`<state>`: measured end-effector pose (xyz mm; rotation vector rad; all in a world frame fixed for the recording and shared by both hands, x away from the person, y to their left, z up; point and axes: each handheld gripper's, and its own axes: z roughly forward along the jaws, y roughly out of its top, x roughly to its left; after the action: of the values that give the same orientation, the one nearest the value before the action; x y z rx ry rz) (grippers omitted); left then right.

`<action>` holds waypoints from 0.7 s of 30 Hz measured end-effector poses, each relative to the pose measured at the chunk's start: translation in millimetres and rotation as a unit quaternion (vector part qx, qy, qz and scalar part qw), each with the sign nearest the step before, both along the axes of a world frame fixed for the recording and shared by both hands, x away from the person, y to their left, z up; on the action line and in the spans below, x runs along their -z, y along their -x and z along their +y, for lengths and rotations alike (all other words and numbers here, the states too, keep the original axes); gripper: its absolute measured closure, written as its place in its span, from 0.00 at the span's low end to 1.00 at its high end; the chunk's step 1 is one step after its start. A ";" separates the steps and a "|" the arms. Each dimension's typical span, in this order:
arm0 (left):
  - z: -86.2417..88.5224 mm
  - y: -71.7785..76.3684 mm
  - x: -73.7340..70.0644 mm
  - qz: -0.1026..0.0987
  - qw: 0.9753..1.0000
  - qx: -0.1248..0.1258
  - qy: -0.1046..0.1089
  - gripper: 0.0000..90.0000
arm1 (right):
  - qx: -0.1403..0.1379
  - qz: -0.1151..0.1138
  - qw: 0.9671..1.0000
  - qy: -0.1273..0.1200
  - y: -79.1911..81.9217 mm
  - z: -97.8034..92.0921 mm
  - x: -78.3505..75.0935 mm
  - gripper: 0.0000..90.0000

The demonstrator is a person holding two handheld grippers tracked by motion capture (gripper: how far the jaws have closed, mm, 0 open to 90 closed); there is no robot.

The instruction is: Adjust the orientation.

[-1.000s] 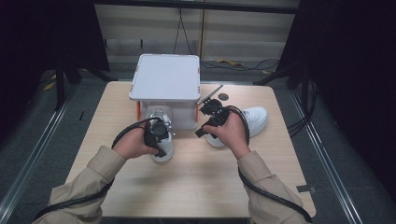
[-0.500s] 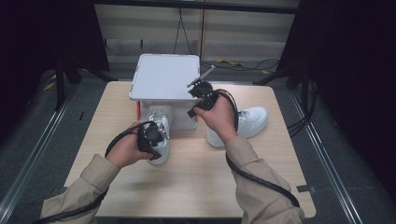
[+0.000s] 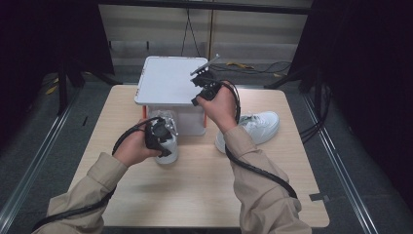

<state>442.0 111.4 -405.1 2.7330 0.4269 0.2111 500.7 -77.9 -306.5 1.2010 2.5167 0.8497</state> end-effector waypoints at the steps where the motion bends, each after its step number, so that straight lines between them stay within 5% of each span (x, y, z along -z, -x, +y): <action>1: 0.3 -3.4 -0.4 -0.005 1.000 0.000 0.000 0.67 | 0.002 -0.001 1.000 0.000 -2.3 -0.3 -0.1 1.00; 8: 4.0 -28.6 -0.1 0.015 1.000 -0.022 -0.015 0.66 | 0.025 0.005 1.000 -0.007 -16.9 2.7 7.0 1.00; 12: 10.9 -39.8 2.3 0.009 0.999 -0.034 -0.014 0.65 | 0.037 0.006 0.999 -0.012 -21.6 2.0 11.2 1.00; 17: 7.4 -35.3 1.9 -0.015 0.999 -0.028 -0.020 0.61 | 0.040 0.001 0.999 -0.007 -23.0 3.2 12.0 1.00; 21: 11.3 -30.1 -9.1 -0.023 0.999 -0.048 0.001 0.52 | 0.041 -0.004 0.999 -0.007 -21.7 3.0 12.8 1.00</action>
<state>472.1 122.7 -395.9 2.7024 0.5470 0.2966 522.4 -75.0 -319.3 1.2923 2.4400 0.8507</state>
